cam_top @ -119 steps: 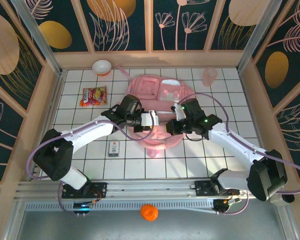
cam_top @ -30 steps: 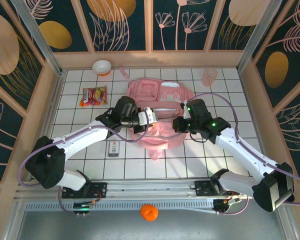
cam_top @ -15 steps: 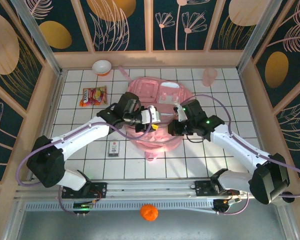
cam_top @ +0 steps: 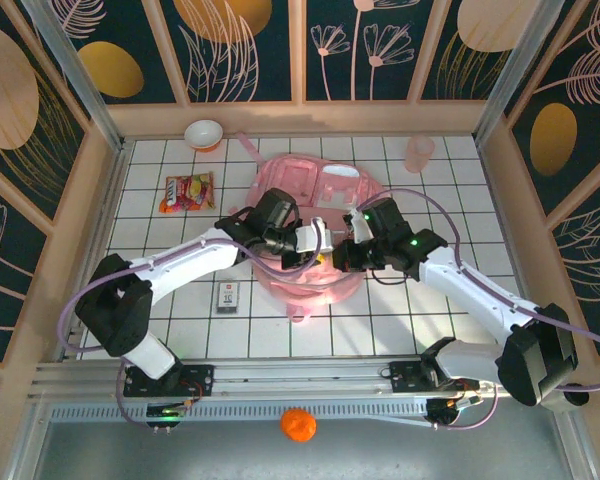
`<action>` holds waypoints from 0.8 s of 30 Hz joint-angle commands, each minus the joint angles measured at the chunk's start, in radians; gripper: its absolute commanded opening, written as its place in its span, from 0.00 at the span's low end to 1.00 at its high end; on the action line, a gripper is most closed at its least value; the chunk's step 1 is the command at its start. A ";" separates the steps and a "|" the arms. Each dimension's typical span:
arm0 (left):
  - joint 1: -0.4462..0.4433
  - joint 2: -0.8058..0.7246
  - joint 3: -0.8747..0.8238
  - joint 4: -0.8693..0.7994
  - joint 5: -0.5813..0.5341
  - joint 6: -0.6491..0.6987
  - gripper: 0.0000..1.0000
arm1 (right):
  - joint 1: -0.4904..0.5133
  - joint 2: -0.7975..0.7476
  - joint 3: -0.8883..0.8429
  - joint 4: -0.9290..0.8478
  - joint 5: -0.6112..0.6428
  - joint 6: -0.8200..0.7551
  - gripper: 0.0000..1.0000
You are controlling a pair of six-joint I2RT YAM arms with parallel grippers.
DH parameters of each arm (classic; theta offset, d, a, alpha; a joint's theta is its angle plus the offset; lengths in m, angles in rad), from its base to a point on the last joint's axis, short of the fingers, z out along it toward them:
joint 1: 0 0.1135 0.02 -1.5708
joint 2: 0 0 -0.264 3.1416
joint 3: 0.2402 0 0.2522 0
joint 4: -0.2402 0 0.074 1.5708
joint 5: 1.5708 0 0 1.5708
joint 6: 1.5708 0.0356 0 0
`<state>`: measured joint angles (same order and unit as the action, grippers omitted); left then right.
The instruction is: Pack the student bag
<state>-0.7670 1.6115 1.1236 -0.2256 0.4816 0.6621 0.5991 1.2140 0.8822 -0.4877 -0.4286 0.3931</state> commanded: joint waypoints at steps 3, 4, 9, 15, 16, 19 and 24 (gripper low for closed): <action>-0.006 0.000 -0.017 -0.018 -0.070 0.069 0.00 | -0.081 -0.020 0.029 -0.051 -0.032 -0.075 0.00; -0.004 -0.010 -0.031 -0.018 -0.087 0.084 0.00 | -0.112 -0.028 0.021 -0.075 -0.033 -0.087 0.00; 0.029 -0.070 -0.091 -0.001 -0.083 0.091 0.00 | -0.250 -0.043 0.007 -0.168 -0.025 -0.164 0.00; 0.038 -0.113 -0.099 -0.045 -0.027 0.133 0.00 | -0.342 -0.010 -0.005 -0.136 -0.043 -0.203 0.00; 0.038 -0.120 -0.099 -0.051 -0.005 0.142 0.00 | -0.346 0.002 -0.003 -0.120 -0.035 -0.195 0.00; 0.038 -0.136 -0.093 -0.081 0.032 0.164 0.00 | -0.352 0.040 0.016 -0.084 -0.009 -0.168 0.00; 0.038 -0.164 -0.109 -0.056 0.024 0.144 0.00 | -0.367 0.106 0.026 -0.041 -0.016 -0.146 0.00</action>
<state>-0.7311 1.4876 1.0229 -0.2699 0.4702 0.7967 0.2382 1.2957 0.8825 -0.5613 -0.4679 0.2375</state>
